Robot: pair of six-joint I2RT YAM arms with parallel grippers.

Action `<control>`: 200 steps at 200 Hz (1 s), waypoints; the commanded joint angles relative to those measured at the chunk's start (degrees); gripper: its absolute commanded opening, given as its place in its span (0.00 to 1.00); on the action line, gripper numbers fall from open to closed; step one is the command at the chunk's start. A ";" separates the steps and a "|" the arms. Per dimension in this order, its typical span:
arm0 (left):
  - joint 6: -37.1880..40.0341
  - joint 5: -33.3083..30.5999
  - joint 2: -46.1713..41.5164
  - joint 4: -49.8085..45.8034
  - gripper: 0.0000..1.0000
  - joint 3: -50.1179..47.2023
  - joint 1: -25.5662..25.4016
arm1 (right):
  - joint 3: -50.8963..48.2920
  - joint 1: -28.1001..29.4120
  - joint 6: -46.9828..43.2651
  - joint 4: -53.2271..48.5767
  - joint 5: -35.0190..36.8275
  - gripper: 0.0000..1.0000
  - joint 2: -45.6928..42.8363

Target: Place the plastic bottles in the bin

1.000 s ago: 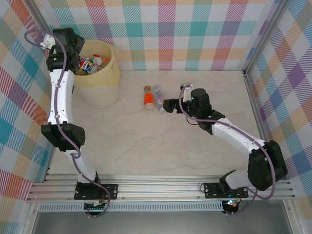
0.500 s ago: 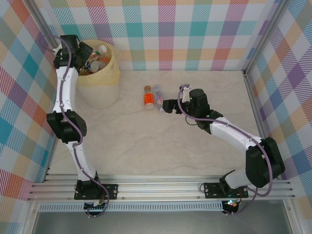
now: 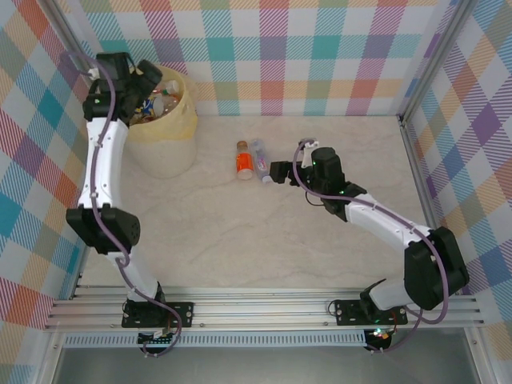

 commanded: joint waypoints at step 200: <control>16.27 -5.31 26.33 -0.90 0.90 -5.77 -24.14 | -3.97 -2.04 4.20 -5.47 15.28 1.00 -9.88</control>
